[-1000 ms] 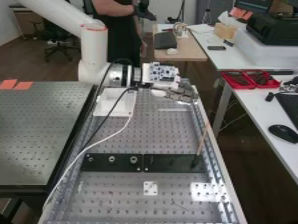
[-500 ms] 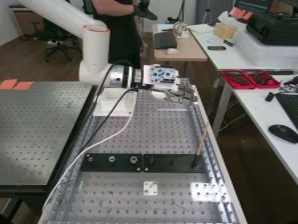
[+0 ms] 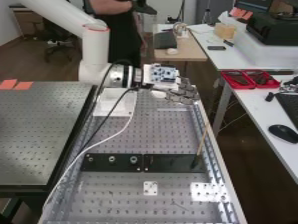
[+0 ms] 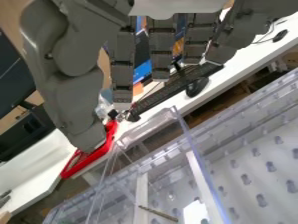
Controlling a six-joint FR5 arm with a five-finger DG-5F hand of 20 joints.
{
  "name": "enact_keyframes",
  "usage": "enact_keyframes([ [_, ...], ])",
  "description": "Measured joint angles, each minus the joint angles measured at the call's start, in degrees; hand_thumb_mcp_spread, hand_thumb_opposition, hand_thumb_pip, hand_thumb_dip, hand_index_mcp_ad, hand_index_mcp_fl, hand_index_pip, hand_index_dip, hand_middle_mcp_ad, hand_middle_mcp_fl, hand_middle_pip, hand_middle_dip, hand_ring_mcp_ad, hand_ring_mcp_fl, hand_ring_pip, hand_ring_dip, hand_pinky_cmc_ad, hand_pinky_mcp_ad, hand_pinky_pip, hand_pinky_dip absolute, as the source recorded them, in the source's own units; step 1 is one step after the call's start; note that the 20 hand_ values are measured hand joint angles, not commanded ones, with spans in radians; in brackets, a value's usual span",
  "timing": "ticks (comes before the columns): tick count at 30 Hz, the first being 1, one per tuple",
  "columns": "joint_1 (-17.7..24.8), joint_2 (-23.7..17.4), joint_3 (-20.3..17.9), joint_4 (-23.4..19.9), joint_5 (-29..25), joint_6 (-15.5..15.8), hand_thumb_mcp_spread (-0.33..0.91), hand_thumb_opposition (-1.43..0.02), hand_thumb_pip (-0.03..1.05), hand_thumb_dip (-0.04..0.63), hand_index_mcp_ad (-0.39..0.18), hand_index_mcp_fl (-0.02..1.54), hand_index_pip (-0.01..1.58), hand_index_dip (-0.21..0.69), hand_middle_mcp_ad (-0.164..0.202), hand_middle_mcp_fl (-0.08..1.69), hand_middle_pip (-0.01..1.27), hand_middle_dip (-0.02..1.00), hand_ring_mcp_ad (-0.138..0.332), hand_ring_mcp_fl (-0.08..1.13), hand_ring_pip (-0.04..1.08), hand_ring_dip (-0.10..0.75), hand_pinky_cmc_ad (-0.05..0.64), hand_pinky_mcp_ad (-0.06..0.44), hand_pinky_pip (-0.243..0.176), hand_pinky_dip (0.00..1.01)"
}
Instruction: Grab the drill bit and place it in the clear container
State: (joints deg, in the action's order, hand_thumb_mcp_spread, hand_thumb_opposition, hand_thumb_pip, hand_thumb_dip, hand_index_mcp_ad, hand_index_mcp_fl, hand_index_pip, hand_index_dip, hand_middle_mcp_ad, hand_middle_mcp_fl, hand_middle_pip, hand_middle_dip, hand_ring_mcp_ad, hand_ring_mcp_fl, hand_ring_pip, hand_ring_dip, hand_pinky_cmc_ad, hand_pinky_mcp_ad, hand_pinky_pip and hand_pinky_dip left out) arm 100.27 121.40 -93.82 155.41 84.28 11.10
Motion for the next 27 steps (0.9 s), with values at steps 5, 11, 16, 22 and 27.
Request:
enact_keyframes([
  [5,-1.04,-3.57,-2.33,-2.19,-0.03,1.67,0.46,-0.81,0.53,0.286,-0.131,0.53,0.07,0.487,0.068,0.16,0.12,0.23,0.129,0.00,0.11,0.051,0.295,0.119,-0.077,0.15],
  [11,-3.09,-10.34,-5.99,-5.51,0.07,6.25,0.43,-0.77,0.45,0.271,-0.120,0.53,0.05,0.517,0.066,0.18,0.12,0.23,0.126,0.00,0.11,0.051,0.281,0.119,-0.077,0.15],
  [16,-5.31,-16.60,-8.72,-7.30,0.81,11.21,0.35,-0.75,0.40,0.227,-0.119,0.53,0.02,0.545,0.070,0.19,0.12,0.23,0.147,0.00,0.11,0.051,0.278,0.115,-0.077,0.15],
  [22,-7.57,-23.35,-10.71,-7.49,2.19,16.85,0.28,-0.69,0.34,0.113,-0.101,0.43,0.02,0.538,0.070,0.19,0.12,0.23,0.157,0.00,0.11,0.051,0.281,0.168,-0.077,0.16],
  [27,-8.60,-25.92,-10.82,-5.54,3.34,19.87,0.23,-0.67,0.27,0.052,-0.096,0.34,0.02,0.476,0.068,0.15,0.12,0.23,0.155,0.00,0.11,0.051,0.286,0.190,-0.077,0.16],
])
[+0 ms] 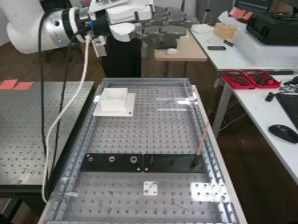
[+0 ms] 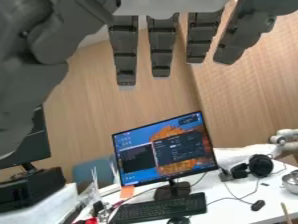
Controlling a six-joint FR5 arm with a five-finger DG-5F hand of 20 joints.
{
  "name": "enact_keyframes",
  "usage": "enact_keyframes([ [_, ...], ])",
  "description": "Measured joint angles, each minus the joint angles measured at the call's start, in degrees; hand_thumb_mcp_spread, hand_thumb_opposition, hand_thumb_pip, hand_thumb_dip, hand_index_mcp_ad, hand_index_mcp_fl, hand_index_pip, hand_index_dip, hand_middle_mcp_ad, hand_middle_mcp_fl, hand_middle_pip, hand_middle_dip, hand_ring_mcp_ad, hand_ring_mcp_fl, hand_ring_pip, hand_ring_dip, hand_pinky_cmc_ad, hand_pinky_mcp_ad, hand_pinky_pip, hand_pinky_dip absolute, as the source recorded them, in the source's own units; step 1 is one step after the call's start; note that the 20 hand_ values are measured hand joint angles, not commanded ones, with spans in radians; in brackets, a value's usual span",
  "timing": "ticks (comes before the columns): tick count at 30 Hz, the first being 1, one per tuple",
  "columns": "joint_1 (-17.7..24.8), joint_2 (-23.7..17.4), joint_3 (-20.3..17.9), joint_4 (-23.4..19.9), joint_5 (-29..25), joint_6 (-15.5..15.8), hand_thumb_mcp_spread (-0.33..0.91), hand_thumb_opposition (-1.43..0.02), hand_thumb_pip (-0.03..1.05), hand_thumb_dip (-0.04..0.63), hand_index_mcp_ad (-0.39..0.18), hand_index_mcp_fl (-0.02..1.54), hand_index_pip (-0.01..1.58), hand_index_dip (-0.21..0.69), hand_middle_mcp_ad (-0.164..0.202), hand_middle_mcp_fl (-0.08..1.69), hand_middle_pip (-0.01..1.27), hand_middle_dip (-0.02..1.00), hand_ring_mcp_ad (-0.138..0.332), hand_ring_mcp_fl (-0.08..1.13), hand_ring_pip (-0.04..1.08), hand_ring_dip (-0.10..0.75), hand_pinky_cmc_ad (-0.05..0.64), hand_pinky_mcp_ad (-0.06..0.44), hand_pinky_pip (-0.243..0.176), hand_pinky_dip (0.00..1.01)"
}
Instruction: Grab the drill bit and place it in the clear container
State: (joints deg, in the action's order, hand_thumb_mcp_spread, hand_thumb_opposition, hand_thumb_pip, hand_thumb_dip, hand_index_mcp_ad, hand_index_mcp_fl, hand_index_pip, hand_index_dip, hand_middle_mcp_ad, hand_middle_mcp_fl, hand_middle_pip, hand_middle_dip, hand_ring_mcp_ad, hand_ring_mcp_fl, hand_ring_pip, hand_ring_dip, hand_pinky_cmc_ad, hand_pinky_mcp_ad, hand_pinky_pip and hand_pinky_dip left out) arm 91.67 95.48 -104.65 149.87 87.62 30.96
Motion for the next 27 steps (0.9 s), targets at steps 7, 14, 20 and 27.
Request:
enact_keyframes([
  [7,-0.68,-1.86,0.03,0.38,-0.02,1.47,0.21,-0.65,0.26,0.031,-0.087,0.27,0.02,0.349,0.077,0.08,0.12,0.20,0.162,0.00,0.11,0.045,0.300,0.201,-0.079,0.16],
  [14,-1.17,-2.12,0.52,1.19,0.06,1.44,0.21,-0.65,0.26,0.024,-0.072,0.26,0.04,0.307,0.094,0.09,0.12,0.17,0.180,0.01,0.11,0.040,0.297,0.201,-0.082,0.15],
  [20,-1.29,-1.96,0.71,1.23,0.92,1.06,0.21,-0.65,0.26,0.024,-0.063,0.26,0.03,0.281,0.091,0.09,0.12,0.15,0.185,0.01,0.11,0.037,0.297,0.201,-0.079,0.15],
  [27,-1.23,-2.09,0.49,1.07,0.72,1.08,0.21,-0.65,0.26,0.024,-0.058,0.27,0.04,0.281,0.091,0.08,0.13,0.15,0.197,0.01,0.11,0.024,0.297,0.197,-0.082,0.15],
])
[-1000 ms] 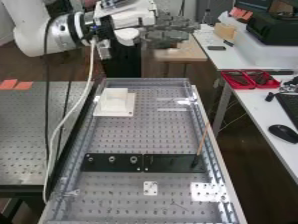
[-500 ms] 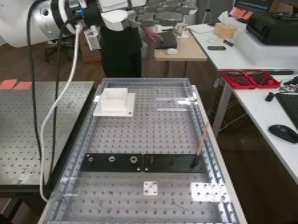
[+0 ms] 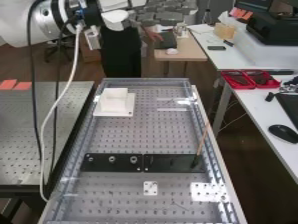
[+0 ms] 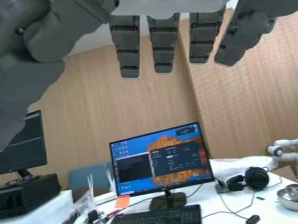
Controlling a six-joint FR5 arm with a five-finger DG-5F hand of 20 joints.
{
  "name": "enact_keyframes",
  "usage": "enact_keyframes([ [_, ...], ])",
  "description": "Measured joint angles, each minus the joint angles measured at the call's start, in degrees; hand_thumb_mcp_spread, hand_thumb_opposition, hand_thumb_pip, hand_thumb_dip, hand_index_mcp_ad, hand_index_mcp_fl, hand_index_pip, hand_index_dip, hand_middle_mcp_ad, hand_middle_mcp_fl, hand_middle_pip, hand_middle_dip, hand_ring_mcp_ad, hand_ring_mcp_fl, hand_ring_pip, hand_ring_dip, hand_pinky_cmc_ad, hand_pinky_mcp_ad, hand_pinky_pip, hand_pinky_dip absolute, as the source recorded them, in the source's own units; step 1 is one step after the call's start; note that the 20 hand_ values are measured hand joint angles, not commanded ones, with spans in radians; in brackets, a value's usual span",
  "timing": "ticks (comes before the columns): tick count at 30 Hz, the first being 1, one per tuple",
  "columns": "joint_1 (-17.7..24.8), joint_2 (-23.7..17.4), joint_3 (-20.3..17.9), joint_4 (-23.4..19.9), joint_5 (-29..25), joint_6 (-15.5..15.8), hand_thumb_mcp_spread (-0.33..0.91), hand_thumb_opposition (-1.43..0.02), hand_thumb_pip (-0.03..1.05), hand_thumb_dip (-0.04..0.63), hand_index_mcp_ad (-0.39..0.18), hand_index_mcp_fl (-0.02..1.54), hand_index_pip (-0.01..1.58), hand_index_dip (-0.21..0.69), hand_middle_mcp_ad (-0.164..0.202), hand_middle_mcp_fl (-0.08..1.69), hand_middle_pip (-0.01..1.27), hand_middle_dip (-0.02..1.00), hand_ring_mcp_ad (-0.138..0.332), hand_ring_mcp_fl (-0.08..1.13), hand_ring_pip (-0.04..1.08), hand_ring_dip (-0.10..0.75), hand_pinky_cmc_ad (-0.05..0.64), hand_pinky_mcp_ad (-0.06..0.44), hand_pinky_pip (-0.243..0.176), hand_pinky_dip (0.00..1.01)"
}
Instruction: Grab the drill bit and place it in the clear container
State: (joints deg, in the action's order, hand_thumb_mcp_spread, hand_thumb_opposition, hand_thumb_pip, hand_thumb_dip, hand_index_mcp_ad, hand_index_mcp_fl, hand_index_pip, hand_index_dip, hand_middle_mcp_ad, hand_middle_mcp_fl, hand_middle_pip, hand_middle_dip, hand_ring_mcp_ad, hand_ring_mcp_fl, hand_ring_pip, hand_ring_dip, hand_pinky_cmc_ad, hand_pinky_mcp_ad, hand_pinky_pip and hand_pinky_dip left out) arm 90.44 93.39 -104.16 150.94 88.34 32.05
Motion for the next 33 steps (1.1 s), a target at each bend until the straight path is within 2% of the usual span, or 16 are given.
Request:
enact_keyframes([
  [33,-0.01,-0.40,-0.12,-0.29,-0.73,0.15,0.21,-0.65,0.26,0.024,-0.049,0.30,0.04,0.278,0.093,0.10,0.13,0.16,0.195,0.02,0.11,0.024,0.297,0.197,-0.082,0.15],
])
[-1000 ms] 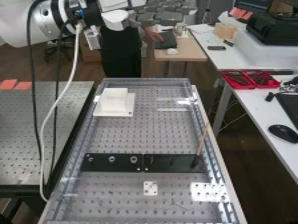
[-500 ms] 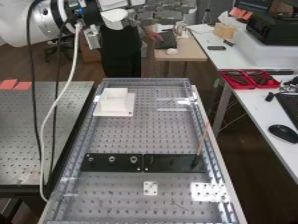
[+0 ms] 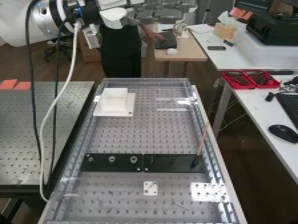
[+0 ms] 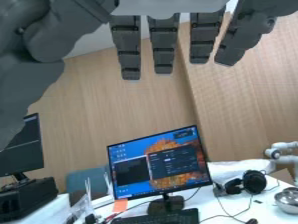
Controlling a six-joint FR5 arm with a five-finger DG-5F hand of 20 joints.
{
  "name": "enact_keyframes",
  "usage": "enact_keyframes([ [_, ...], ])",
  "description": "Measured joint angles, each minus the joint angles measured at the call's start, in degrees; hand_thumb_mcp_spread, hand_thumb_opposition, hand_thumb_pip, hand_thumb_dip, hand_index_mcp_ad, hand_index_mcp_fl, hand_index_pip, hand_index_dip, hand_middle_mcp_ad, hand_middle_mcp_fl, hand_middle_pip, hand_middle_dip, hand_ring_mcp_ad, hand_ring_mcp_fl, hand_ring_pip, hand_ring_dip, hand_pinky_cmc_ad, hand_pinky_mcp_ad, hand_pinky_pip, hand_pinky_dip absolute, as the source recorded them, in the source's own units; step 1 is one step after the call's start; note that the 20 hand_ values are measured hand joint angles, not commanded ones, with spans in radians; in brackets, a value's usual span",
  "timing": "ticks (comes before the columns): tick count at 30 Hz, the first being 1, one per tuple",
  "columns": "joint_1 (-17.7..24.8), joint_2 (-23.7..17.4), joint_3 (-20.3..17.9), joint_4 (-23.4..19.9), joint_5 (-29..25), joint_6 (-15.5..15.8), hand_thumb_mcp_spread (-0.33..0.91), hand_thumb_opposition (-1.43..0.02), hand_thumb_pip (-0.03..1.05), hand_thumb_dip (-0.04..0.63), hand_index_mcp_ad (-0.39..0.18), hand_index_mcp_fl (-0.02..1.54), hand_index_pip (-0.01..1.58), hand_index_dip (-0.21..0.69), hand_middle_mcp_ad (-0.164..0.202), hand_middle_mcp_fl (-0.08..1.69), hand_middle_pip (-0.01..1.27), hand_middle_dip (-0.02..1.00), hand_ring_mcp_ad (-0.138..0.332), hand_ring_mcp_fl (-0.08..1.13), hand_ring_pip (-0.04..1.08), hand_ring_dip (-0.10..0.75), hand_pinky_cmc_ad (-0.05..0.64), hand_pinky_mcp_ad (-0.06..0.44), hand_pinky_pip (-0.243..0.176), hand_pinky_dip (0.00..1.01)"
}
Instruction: Grab the drill bit and place it in the clear container
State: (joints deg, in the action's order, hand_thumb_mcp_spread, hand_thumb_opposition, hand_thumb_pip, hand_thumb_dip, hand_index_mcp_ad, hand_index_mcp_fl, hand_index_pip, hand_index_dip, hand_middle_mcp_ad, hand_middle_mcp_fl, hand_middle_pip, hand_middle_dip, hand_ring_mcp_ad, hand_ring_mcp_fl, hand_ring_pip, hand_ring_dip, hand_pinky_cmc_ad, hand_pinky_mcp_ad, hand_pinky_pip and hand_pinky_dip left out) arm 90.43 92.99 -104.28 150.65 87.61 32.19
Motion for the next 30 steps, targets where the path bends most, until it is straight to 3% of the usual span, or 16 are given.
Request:
enact_keyframes([
  [30,-0.10,-0.46,0.34,0.89,0.10,-0.07,0.21,-0.65,0.26,0.024,-0.042,0.31,0.04,0.278,0.105,0.10,0.13,0.16,0.195,0.02,0.11,0.024,0.297,0.201,-0.082,0.15],
])
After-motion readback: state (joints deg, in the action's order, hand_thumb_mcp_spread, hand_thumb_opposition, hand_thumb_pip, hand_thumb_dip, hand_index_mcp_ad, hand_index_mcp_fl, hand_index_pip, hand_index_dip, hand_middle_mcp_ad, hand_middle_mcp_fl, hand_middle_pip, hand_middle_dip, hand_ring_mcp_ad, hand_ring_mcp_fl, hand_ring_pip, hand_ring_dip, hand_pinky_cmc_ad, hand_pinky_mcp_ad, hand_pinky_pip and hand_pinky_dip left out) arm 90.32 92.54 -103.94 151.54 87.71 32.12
